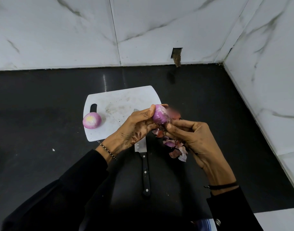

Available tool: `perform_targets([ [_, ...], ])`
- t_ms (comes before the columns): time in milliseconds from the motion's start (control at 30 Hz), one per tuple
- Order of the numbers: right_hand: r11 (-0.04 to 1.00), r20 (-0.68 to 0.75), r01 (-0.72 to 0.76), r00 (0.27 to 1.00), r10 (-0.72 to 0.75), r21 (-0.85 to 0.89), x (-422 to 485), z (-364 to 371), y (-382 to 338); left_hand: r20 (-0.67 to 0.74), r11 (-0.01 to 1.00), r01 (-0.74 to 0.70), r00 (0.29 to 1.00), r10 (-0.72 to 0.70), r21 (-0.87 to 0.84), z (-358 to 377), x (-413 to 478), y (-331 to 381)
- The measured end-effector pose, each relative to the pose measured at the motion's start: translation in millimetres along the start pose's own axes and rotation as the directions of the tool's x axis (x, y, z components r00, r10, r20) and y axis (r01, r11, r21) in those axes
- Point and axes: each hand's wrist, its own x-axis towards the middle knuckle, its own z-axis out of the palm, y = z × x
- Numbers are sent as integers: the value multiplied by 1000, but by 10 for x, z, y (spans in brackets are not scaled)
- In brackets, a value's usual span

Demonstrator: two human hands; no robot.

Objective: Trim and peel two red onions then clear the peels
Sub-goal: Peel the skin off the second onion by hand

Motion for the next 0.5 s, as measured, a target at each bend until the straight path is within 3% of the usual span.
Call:
perform_targets([
  [133,999,28,-28,999,29,-28,-3,-11,-26,5,1000,6,1000,-6,-31,-41,-16,13],
  [333,998,17,-61,998,61,9,35,64,-50,-9,993,-33,999,35,115,-16,-19,21],
  [500,987,-86,-43,996,30,-152,65,129,-16,-82,966,-33,995,56,255,33,15,12],
])
